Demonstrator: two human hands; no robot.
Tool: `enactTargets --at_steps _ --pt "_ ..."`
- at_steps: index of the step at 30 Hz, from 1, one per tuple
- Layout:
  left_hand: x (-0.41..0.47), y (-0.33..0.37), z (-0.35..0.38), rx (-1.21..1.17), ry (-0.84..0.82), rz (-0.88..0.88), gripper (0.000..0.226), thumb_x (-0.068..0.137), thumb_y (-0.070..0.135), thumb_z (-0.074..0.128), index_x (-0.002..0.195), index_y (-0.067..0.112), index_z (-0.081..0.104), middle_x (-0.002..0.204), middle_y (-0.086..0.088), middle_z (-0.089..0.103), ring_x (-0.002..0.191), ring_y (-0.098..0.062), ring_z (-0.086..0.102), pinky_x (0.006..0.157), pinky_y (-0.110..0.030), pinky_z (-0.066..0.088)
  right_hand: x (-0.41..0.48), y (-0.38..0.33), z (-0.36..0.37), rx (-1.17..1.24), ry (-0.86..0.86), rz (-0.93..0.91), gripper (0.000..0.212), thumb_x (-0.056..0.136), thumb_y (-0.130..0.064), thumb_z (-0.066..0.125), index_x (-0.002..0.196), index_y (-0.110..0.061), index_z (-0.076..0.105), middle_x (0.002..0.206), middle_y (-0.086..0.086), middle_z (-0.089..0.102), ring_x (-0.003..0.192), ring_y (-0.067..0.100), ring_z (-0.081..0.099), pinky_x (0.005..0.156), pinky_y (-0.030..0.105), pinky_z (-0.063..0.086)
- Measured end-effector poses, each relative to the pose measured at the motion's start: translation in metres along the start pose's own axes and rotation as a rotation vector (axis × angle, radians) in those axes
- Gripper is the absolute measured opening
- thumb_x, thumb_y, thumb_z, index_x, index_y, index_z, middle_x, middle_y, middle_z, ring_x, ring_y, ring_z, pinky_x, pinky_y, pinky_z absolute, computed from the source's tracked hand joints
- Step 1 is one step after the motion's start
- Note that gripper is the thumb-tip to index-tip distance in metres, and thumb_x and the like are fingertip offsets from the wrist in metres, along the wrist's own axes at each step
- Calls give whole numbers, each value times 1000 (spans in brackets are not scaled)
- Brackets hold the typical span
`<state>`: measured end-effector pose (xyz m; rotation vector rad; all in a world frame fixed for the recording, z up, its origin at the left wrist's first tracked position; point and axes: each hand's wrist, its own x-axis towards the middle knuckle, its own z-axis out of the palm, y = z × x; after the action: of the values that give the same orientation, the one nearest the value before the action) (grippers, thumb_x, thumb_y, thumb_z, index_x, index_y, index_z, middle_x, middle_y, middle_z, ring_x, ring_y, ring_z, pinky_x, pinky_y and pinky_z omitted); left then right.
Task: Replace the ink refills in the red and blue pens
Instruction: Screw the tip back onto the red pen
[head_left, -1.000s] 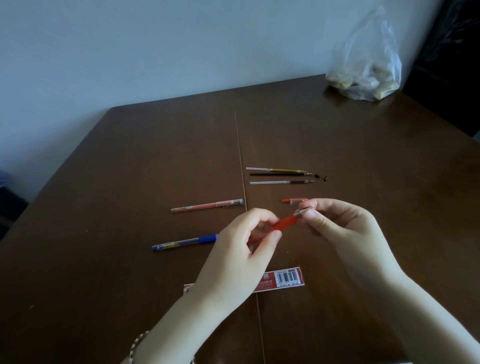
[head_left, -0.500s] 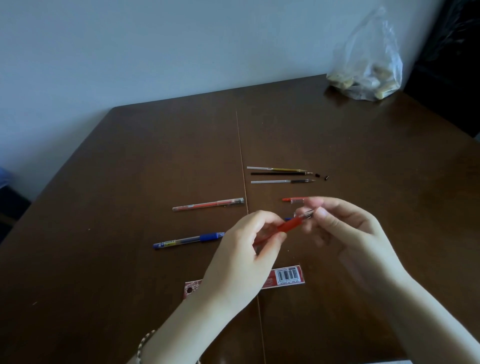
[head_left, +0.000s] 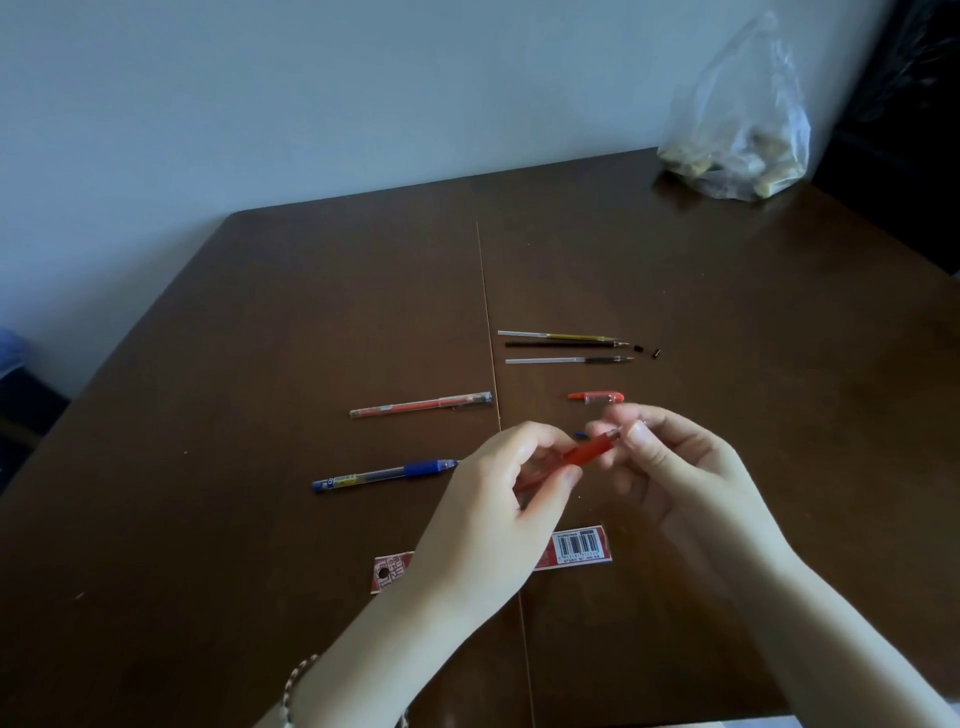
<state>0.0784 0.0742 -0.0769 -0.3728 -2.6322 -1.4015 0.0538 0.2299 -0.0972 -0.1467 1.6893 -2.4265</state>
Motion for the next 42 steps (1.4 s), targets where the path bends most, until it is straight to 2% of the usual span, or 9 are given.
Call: enactTargets --at_steps 12,16,19,23,27,31,35,39,42 --pt "1 -1 2 4 -16 -3 14 83 23 61 93 31 56 83 28 54 94 6 53 68 0 44 -1 0 -2 -12 23 6 49 40 -58 81 67 -19 71 63 2 68 59 11 56 53 19 47" --pt "1 -1 1 0 -14 0 16 83 22 61 92 33 55 83 29 54 91 10 54 67 0 44 -1 0 -2 49 -13 7 51 45 -52 83 80 -17 73 70 4 71 59 9 58 53 19 48" --pt "1 -1 2 -3 -22 -9 15 83 22 61 91 34 55 82 29 54 90 9 54 67 -1 44 0 1 -2 -9 37 14 50 41 -59 81 68 -18 72 61 1 68 54 8 56 51 17 48" --pt "1 -2 2 -14 -1 0 14 83 22 61 91 33 56 82 27 56 90 6 56 67 -3 47 -2 3 -2 75 6 30 45 47 -48 83 80 -18 73 72 4 72 64 12 62 58 19 53" --pt "0 -2 3 -9 -17 -1 13 83 23 60 92 32 56 83 27 56 91 4 56 68 -4 47 -2 4 -3 25 58 17 49 39 -56 83 65 -17 71 64 0 68 58 10 56 54 19 49" --pt "1 -3 3 -16 -10 -9 15 83 23 60 92 34 55 82 28 55 90 7 55 66 -2 46 -3 4 -4 58 8 17 56 46 -53 82 89 -18 73 77 2 73 67 9 62 59 20 52" --pt "0 -3 4 -22 -24 -12 14 83 23 60 91 34 55 81 29 55 87 8 56 65 -2 47 -1 6 -4 -17 79 17 52 40 -60 81 66 -16 72 69 -2 70 64 12 56 58 20 49" --pt "1 -3 3 -35 -14 -35 15 83 25 60 92 36 56 83 27 58 86 5 58 66 -6 50 -3 6 -4 67 2 35 57 47 -55 81 92 -21 73 81 3 75 76 10 67 66 24 54" --pt "1 -2 5 -62 -29 -41 17 84 22 59 98 31 63 79 22 59 74 3 61 60 -5 47 -4 9 -2 119 20 18 50 50 -50 80 88 -17 74 82 2 75 68 6 65 58 17 52"
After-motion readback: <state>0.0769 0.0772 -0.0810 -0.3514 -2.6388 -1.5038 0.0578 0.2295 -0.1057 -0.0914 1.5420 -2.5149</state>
